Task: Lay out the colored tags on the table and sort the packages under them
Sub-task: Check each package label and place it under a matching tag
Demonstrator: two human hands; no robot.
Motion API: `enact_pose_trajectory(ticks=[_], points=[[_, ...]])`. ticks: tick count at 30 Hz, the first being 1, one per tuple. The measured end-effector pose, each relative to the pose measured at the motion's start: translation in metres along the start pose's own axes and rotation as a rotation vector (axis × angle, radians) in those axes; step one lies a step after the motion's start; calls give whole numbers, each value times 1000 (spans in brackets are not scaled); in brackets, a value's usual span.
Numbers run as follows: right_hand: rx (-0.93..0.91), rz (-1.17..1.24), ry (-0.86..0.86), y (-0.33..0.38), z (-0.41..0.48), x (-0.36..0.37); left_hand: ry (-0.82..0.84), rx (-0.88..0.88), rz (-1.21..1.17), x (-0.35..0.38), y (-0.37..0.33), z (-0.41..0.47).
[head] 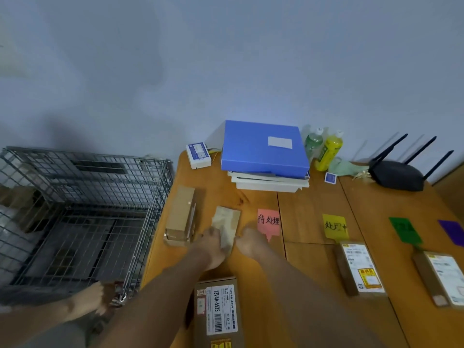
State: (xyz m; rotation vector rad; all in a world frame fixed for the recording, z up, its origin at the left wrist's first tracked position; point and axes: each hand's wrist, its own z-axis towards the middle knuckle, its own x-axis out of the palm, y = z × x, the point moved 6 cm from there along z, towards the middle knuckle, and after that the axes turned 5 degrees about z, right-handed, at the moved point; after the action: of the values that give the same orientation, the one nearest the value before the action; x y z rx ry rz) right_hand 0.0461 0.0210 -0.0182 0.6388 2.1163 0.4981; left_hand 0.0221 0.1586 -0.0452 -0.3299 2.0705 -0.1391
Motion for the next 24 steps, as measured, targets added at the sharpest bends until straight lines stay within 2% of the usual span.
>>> enact_pose_trajectory(ticks=[7,11,18,21,24], points=[[47,205,152,-16,22,46,-71,-1,-89,21,5,16],[32,308,168,-23,31,51,-100,-43,-107,25,5,20],[-32,355,194,-34,15,39,-143,-160,-210,13,-7,10],[-21,420,135,-43,0,13,-174,-167,-382,-6,-15,-1],[-10,540,14,-49,-15,-29,-137,-89,-757,-36,-29,-12]])
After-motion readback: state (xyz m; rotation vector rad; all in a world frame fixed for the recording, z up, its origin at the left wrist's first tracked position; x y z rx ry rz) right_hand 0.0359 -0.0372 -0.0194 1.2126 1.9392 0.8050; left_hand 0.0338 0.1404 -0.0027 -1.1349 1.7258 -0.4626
